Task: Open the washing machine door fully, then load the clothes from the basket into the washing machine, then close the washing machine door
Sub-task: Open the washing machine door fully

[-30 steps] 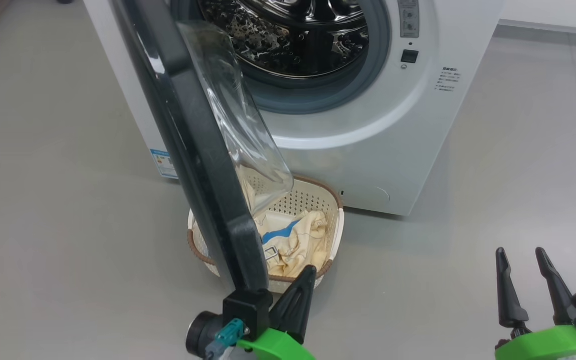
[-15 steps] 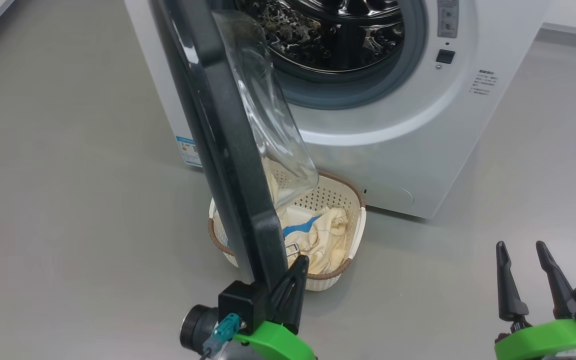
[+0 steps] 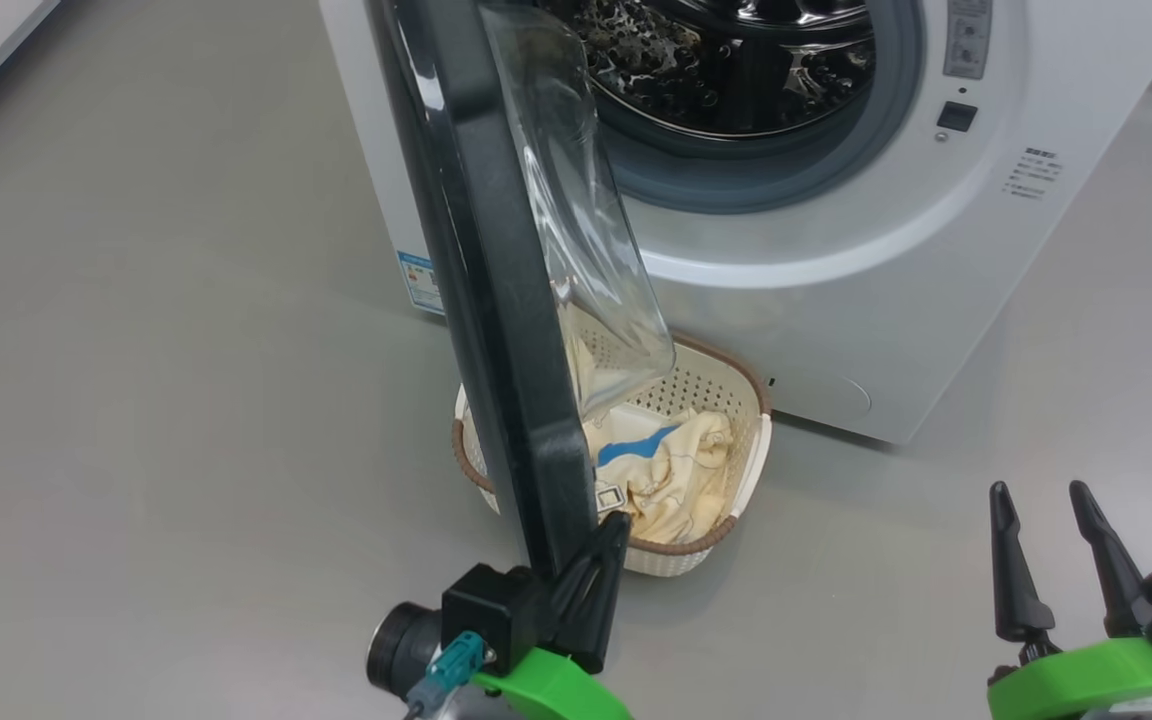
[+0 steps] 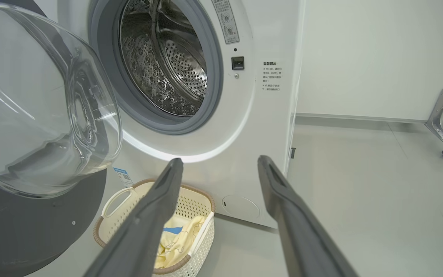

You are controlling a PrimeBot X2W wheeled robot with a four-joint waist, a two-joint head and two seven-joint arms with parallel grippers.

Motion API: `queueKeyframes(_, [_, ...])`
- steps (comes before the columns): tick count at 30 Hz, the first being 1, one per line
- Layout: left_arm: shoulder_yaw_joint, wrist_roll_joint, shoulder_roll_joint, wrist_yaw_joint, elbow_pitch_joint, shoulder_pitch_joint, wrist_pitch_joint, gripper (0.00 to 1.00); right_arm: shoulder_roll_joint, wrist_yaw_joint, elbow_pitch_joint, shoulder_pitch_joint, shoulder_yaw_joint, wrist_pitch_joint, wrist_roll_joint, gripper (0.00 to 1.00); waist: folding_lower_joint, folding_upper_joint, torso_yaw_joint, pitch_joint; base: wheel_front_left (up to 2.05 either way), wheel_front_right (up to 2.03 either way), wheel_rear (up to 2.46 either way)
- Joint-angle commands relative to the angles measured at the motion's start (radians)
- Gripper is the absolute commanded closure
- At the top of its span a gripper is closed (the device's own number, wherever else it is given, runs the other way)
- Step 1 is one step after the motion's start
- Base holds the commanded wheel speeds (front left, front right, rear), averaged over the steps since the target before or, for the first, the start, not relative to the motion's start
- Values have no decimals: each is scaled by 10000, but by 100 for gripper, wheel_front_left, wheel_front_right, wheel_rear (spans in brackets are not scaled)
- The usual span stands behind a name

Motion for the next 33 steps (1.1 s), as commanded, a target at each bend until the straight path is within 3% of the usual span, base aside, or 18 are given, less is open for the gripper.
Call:
queueKeyframes(1, [517,83,60,195,-256,-493,-126,100,-235,-29,-274,-451,235,-95,41,0,0,-1,74,25,0,0,0])
queueKeyframes(8, [852,38,177,555,-165,-451,-215,100,-240,-29,-248,-453,320,-95,50,0,0,-1,409,112,0,0,0])
queueKeyframes(22, [2390,-417,947,1304,142,-163,-673,100,-332,-29,-252,-387,368,-95,58,0,0,-1,1166,205,0,0,0])
queueKeyframes(33, [3590,-819,1390,1687,860,-333,-1185,100,-438,-29,-234,-382,502,-95,94,0,0,-1,1350,352,0,0,0])
